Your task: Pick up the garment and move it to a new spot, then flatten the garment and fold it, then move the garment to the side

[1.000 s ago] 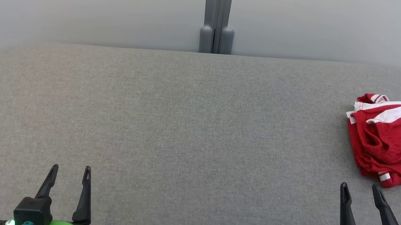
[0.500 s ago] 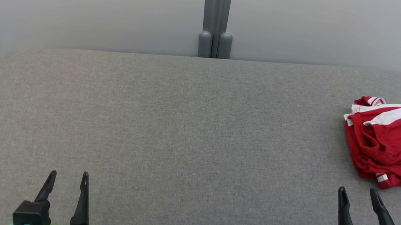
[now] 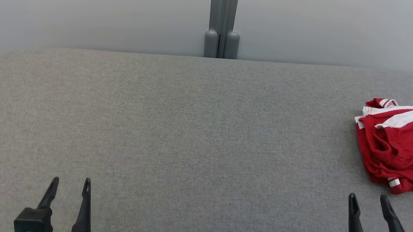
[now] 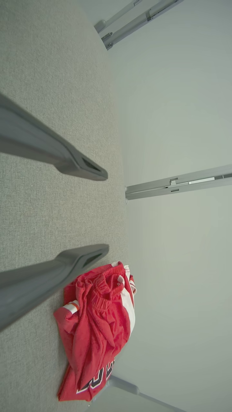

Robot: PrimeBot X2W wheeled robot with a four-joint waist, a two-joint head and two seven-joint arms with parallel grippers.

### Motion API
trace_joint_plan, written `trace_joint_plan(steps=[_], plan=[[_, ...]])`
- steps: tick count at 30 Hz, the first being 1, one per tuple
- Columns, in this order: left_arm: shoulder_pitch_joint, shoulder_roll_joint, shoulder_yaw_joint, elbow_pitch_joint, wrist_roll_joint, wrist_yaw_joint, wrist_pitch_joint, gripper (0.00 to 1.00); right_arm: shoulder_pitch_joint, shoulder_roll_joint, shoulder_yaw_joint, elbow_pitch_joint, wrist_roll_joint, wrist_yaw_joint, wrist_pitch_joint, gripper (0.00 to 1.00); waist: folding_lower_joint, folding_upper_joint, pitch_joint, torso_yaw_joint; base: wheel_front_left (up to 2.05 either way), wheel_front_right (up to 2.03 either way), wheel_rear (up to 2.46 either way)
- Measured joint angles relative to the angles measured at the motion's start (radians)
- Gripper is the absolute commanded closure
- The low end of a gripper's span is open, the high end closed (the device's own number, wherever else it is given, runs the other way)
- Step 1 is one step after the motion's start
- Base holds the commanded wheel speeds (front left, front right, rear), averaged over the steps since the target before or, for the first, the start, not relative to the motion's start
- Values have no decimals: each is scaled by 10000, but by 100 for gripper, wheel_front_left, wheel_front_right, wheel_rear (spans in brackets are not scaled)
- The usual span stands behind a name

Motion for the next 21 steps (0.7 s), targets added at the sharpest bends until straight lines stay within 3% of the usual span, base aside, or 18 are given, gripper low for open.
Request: trace_joint_plan(steps=[5, 21], plan=[[129, -125, -90, 391, -12, -2, 71, 100, 50, 136, 65, 443, 59, 2, 6, 100, 0, 0, 4, -2, 0, 0, 0], [-7, -372, 579, 428, -2625, -589, 796, 100, -429, 132, 73, 1158, 3003, 2, 295, 100, 0, 0, 38, -11, 0, 0, 0]])
